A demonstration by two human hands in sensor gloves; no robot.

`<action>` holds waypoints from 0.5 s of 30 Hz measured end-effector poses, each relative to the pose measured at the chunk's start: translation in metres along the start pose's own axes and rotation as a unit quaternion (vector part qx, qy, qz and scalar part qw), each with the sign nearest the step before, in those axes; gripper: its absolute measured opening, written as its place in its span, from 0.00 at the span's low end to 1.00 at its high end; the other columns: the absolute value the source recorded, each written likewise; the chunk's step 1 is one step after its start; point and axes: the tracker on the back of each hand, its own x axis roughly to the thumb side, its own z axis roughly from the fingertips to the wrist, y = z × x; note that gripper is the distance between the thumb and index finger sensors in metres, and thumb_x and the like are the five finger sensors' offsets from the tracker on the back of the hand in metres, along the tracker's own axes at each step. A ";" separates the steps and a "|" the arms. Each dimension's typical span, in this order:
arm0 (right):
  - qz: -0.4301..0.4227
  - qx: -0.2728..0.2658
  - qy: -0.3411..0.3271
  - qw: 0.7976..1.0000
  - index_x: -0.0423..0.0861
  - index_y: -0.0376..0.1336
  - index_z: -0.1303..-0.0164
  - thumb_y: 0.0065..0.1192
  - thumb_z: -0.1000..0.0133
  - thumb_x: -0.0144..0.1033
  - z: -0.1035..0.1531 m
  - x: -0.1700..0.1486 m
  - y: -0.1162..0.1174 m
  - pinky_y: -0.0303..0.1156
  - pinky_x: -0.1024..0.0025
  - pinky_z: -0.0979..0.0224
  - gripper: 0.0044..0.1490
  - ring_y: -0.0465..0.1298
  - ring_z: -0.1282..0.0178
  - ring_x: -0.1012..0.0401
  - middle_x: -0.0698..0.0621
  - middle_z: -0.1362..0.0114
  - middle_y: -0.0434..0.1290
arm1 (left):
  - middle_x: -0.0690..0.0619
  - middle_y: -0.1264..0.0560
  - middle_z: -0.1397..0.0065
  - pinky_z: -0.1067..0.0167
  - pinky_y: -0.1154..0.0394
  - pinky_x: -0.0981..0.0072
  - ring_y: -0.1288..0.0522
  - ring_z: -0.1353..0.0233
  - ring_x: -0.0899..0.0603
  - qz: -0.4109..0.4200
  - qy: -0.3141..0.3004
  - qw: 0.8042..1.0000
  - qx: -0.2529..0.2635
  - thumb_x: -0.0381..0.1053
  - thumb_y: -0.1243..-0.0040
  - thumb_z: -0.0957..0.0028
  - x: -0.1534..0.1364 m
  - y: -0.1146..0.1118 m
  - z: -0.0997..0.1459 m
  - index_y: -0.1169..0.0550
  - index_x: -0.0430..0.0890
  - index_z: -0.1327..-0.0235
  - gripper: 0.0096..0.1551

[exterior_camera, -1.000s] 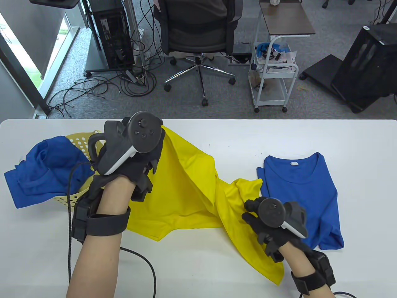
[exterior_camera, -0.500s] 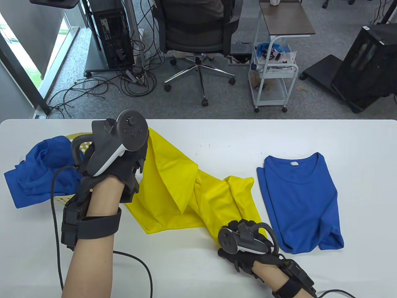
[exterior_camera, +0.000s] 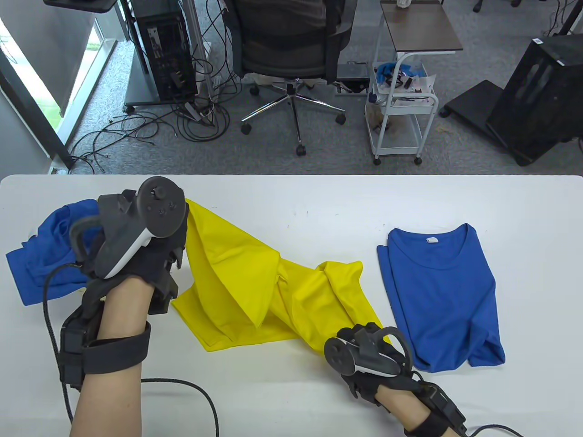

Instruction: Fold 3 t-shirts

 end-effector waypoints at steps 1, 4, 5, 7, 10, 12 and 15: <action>-0.007 -0.014 0.010 1.000 0.50 0.70 0.49 0.68 0.54 0.42 0.003 -0.006 -0.008 0.62 0.33 0.29 0.23 0.75 0.36 0.48 0.49 0.34 0.73 | 0.52 0.24 0.46 0.47 0.26 0.56 0.27 0.47 0.45 0.001 0.003 1.000 0.000 0.58 0.53 0.52 -0.004 0.000 0.001 0.24 0.54 0.46 0.24; -0.050 -0.075 0.059 0.994 0.50 0.70 0.49 0.68 0.53 0.42 0.015 -0.034 -0.045 0.62 0.34 0.29 0.22 0.75 0.36 0.47 0.48 0.34 0.74 | 0.52 0.24 0.45 0.46 0.26 0.55 0.27 0.46 0.45 -0.001 0.018 1.000 -0.002 0.58 0.53 0.52 -0.021 -0.003 0.004 0.23 0.54 0.46 0.24; -0.064 -0.087 0.075 0.991 0.50 0.70 0.49 0.68 0.53 0.42 0.018 -0.042 -0.054 0.62 0.34 0.29 0.22 0.75 0.36 0.47 0.48 0.34 0.74 | 0.52 0.24 0.45 0.46 0.26 0.55 0.27 0.46 0.45 -0.001 0.025 1.000 -0.002 0.58 0.52 0.52 -0.026 -0.004 0.004 0.23 0.54 0.45 0.24; -0.076 -0.099 0.113 0.986 0.50 0.70 0.49 0.68 0.53 0.41 0.022 -0.061 -0.075 0.62 0.34 0.29 0.22 0.75 0.36 0.47 0.48 0.34 0.73 | 0.52 0.24 0.44 0.45 0.26 0.55 0.27 0.45 0.45 0.006 0.037 0.999 -0.003 0.58 0.52 0.51 -0.035 -0.009 0.004 0.23 0.55 0.45 0.24; -0.059 -0.120 0.143 0.981 0.50 0.71 0.49 0.68 0.53 0.41 0.030 -0.080 -0.101 0.62 0.34 0.29 0.22 0.75 0.36 0.47 0.48 0.35 0.74 | 0.52 0.24 0.42 0.43 0.26 0.54 0.27 0.43 0.45 0.009 0.042 0.999 -0.005 0.57 0.52 0.52 -0.042 -0.015 0.007 0.23 0.56 0.45 0.24; -0.064 -0.146 0.166 0.973 0.50 0.70 0.49 0.68 0.53 0.41 0.038 -0.095 -0.119 0.62 0.35 0.29 0.22 0.75 0.37 0.48 0.48 0.35 0.73 | 0.53 0.24 0.42 0.42 0.26 0.53 0.27 0.42 0.45 -0.004 0.038 0.999 0.000 0.57 0.52 0.52 -0.045 -0.017 0.009 0.23 0.56 0.45 0.23; -0.086 -0.167 0.190 0.964 0.50 0.68 0.47 0.64 0.51 0.40 0.048 -0.113 -0.136 0.64 0.40 0.30 0.22 0.75 0.40 0.49 0.46 0.36 0.73 | 0.53 0.24 0.41 0.42 0.27 0.53 0.27 0.42 0.45 -0.011 0.033 0.999 0.003 0.58 0.52 0.52 -0.051 -0.019 0.015 0.23 0.57 0.45 0.23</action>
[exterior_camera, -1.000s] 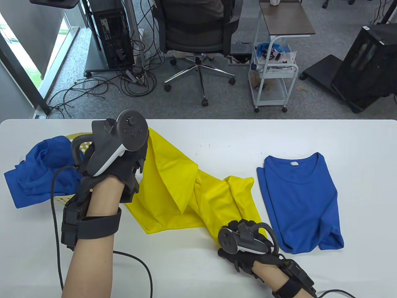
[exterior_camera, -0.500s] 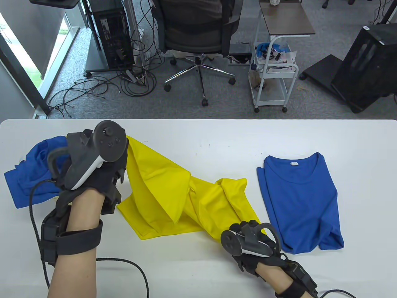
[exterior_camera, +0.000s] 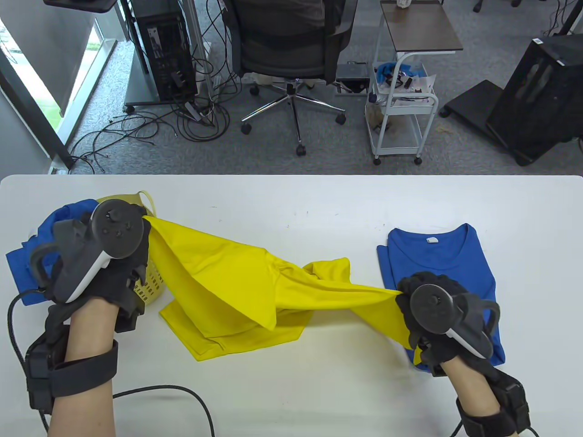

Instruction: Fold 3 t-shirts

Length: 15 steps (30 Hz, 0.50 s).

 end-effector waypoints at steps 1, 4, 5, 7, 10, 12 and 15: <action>-0.007 0.005 0.007 1.000 0.50 0.68 0.45 0.62 0.50 0.40 -0.001 -0.004 -0.005 0.64 0.42 0.30 0.23 0.75 0.41 0.50 0.45 0.37 0.73 | 0.53 0.24 0.42 0.42 0.27 0.53 0.27 0.42 0.45 0.000 -0.002 1.000 0.003 0.58 0.53 0.52 -0.001 0.000 0.001 0.23 0.57 0.45 0.24; -0.030 -0.011 0.020 0.999 0.48 0.67 0.43 0.59 0.49 0.39 -0.006 -0.019 -0.028 0.68 0.47 0.36 0.24 0.76 0.50 0.53 0.43 0.42 0.74 | 0.53 0.22 0.51 0.52 0.26 0.57 0.26 0.52 0.46 -0.004 -0.016 1.000 0.008 0.59 0.56 0.52 -0.005 0.000 0.008 0.22 0.56 0.47 0.25; -0.028 -0.014 0.023 0.999 0.47 0.66 0.43 0.58 0.49 0.39 -0.009 -0.021 -0.034 0.68 0.48 0.37 0.24 0.76 0.52 0.53 0.43 0.44 0.74 | 0.53 0.22 0.53 0.54 0.26 0.57 0.26 0.54 0.47 -0.005 -0.024 1.000 0.009 0.59 0.56 0.52 -0.004 0.000 0.010 0.22 0.56 0.48 0.25; -0.023 -0.011 0.020 0.999 0.46 0.66 0.43 0.57 0.49 0.38 -0.012 -0.022 -0.040 0.69 0.49 0.39 0.24 0.76 0.55 0.55 0.43 0.47 0.74 | 0.53 0.22 0.53 0.54 0.26 0.57 0.26 0.54 0.47 -0.003 -0.030 1.000 0.009 0.59 0.56 0.52 -0.002 0.000 0.012 0.22 0.55 0.49 0.24; -0.007 0.023 0.015 1.000 0.45 0.65 0.42 0.55 0.48 0.38 -0.019 -0.016 -0.043 0.69 0.50 0.41 0.25 0.75 0.57 0.55 0.43 0.48 0.74 | 0.52 0.23 0.53 0.52 0.26 0.56 0.26 0.53 0.46 -0.011 -0.042 0.999 0.000 0.58 0.56 0.52 0.005 -0.004 0.013 0.22 0.54 0.49 0.24; 0.002 0.047 0.015 0.999 0.45 0.64 0.41 0.54 0.48 0.37 -0.025 -0.011 -0.039 0.68 0.48 0.39 0.25 0.74 0.55 0.55 0.43 0.47 0.73 | 0.52 0.23 0.52 0.51 0.26 0.55 0.26 0.52 0.46 -0.025 -0.043 0.999 -0.016 0.58 0.56 0.52 0.011 -0.012 0.010 0.22 0.55 0.48 0.24; 0.026 0.102 0.018 0.994 0.46 0.63 0.40 0.54 0.48 0.35 -0.037 -0.008 -0.026 0.66 0.45 0.35 0.25 0.74 0.50 0.52 0.43 0.43 0.72 | 0.52 0.24 0.47 0.44 0.27 0.53 0.28 0.45 0.45 -0.046 -0.043 0.996 -0.060 0.57 0.56 0.51 0.017 -0.029 0.002 0.24 0.56 0.45 0.24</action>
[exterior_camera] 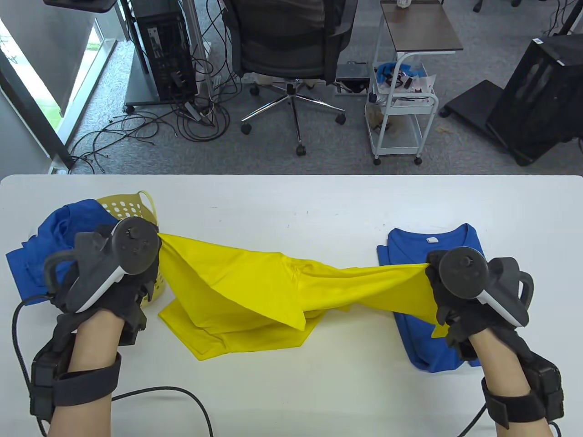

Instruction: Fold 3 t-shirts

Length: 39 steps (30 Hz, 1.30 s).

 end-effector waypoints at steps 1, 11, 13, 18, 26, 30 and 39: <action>0.011 0.022 0.003 1.000 0.46 0.63 0.39 0.55 0.48 0.35 -0.008 0.001 0.009 0.66 0.45 0.34 0.25 0.74 0.49 0.52 0.43 0.42 0.72 | 0.53 0.25 0.45 0.42 0.28 0.52 0.28 0.43 0.45 -0.008 -0.003 1.000 -0.007 0.57 0.55 0.51 0.002 -0.007 -0.005 0.24 0.57 0.44 0.24; 0.061 0.001 0.102 0.993 0.48 0.64 0.41 0.55 0.50 0.35 -0.136 0.012 0.021 0.66 0.48 0.34 0.25 0.75 0.49 0.53 0.45 0.42 0.72 | 0.57 0.25 0.40 0.38 0.28 0.55 0.28 0.37 0.47 -0.028 0.067 0.996 0.051 0.56 0.54 0.53 0.006 -0.013 -0.136 0.25 0.63 0.45 0.23; 0.068 -0.182 0.125 0.973 0.49 0.63 0.41 0.54 0.50 0.36 -0.147 0.013 -0.036 0.67 0.50 0.34 0.26 0.75 0.49 0.55 0.47 0.42 0.72 | 0.58 0.25 0.41 0.39 0.27 0.57 0.27 0.38 0.49 0.065 0.154 0.963 0.210 0.57 0.54 0.54 -0.020 0.040 -0.146 0.26 0.64 0.45 0.23; 0.030 -0.429 0.076 0.900 0.52 0.61 0.40 0.53 0.50 0.38 -0.112 0.014 -0.127 0.66 0.50 0.31 0.26 0.74 0.46 0.56 0.49 0.40 0.71 | 0.60 0.26 0.38 0.37 0.27 0.58 0.29 0.36 0.49 0.169 0.146 0.917 0.331 0.58 0.54 0.53 -0.048 0.104 -0.113 0.27 0.67 0.43 0.23; 0.096 -0.271 -0.062 0.956 0.54 0.65 0.41 0.55 0.50 0.40 -0.004 -0.032 -0.074 0.64 0.45 0.31 0.25 0.75 0.40 0.53 0.51 0.39 0.74 | 0.60 0.25 0.40 0.37 0.28 0.56 0.28 0.39 0.48 0.009 0.008 0.965 0.263 0.59 0.49 0.53 -0.050 0.007 0.011 0.24 0.66 0.43 0.23; 0.082 -0.049 -0.069 0.993 0.54 0.67 0.40 0.58 0.49 0.39 0.030 -0.051 0.018 0.59 0.40 0.29 0.25 0.70 0.35 0.47 0.47 0.36 0.72 | 0.59 0.23 0.41 0.38 0.27 0.54 0.26 0.40 0.48 -0.081 -0.051 0.984 0.151 0.60 0.45 0.54 -0.031 -0.089 0.051 0.22 0.67 0.43 0.24; 0.083 0.101 -0.108 0.986 0.57 0.66 0.38 0.60 0.53 0.53 0.042 -0.037 0.138 0.57 0.39 0.28 0.32 0.68 0.32 0.45 0.45 0.33 0.69 | 0.59 0.26 0.34 0.37 0.27 0.53 0.27 0.36 0.48 -0.146 -0.030 0.981 -0.121 0.58 0.46 0.54 -0.019 -0.233 0.043 0.26 0.66 0.38 0.27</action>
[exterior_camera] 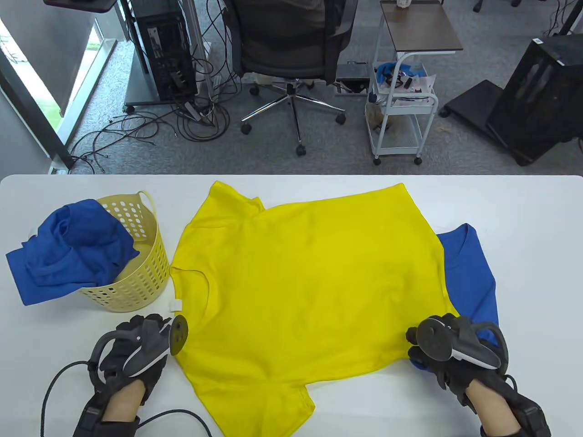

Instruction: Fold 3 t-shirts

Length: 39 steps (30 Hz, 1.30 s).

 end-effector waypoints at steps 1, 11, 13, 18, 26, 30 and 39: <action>-0.010 -0.011 0.008 1.000 0.56 0.65 0.37 0.61 0.53 0.52 -0.001 -0.004 -0.005 0.56 0.38 0.28 0.32 0.68 0.32 0.45 0.45 0.33 0.69 | 0.58 0.26 0.33 0.37 0.28 0.53 0.27 0.36 0.48 0.016 0.001 1.000 -0.004 0.60 0.47 0.54 -0.001 -0.001 -0.001 0.25 0.65 0.38 0.28; -0.105 -0.095 0.083 0.986 0.55 0.63 0.34 0.62 0.52 0.51 -0.021 -0.056 -0.006 0.53 0.37 0.26 0.34 0.65 0.29 0.43 0.43 0.29 0.66 | 0.56 0.36 0.25 0.33 0.32 0.51 0.34 0.30 0.46 0.066 0.003 0.995 -0.078 0.66 0.43 0.58 -0.004 -0.034 -0.012 0.37 0.68 0.32 0.37; -0.101 -0.087 0.102 0.986 0.56 0.63 0.33 0.62 0.52 0.52 -0.015 -0.068 -0.007 0.53 0.37 0.26 0.34 0.64 0.29 0.43 0.44 0.28 0.65 | 0.56 0.35 0.25 0.34 0.31 0.51 0.32 0.32 0.46 0.077 0.005 0.994 -0.071 0.65 0.42 0.59 -0.008 -0.034 -0.013 0.36 0.68 0.32 0.37; -0.152 -0.109 0.139 0.972 0.55 0.63 0.33 0.64 0.51 0.49 -0.003 -0.096 -0.009 0.52 0.36 0.26 0.34 0.64 0.28 0.42 0.43 0.27 0.64 | 0.56 0.34 0.26 0.34 0.31 0.51 0.32 0.32 0.46 0.087 0.027 0.994 -0.066 0.63 0.41 0.58 -0.021 -0.038 -0.017 0.34 0.67 0.33 0.35; -0.044 -0.019 0.138 0.989 0.59 0.65 0.37 0.68 0.52 0.45 -0.052 -0.081 0.000 0.50 0.35 0.24 0.30 0.63 0.27 0.42 0.45 0.25 0.64 | 0.57 0.32 0.27 0.36 0.30 0.51 0.30 0.33 0.46 0.089 0.037 0.994 -0.050 0.61 0.41 0.57 -0.028 -0.041 -0.018 0.32 0.67 0.35 0.32; -0.007 0.024 0.145 0.989 0.60 0.67 0.38 0.69 0.54 0.45 -0.071 -0.084 0.019 0.50 0.35 0.24 0.31 0.64 0.27 0.43 0.46 0.27 0.66 | 0.56 0.30 0.28 0.36 0.29 0.51 0.29 0.34 0.46 0.098 0.039 0.993 -0.054 0.62 0.40 0.58 -0.029 -0.039 -0.017 0.30 0.66 0.35 0.32; -0.018 -0.013 0.156 0.988 0.60 0.68 0.44 0.69 0.55 0.42 -0.069 -0.088 0.040 0.54 0.36 0.24 0.27 0.69 0.31 0.45 0.47 0.32 0.71 | 0.58 0.29 0.30 0.38 0.28 0.51 0.28 0.36 0.47 0.099 0.054 0.993 -0.045 0.61 0.38 0.58 -0.031 -0.043 -0.017 0.29 0.69 0.40 0.29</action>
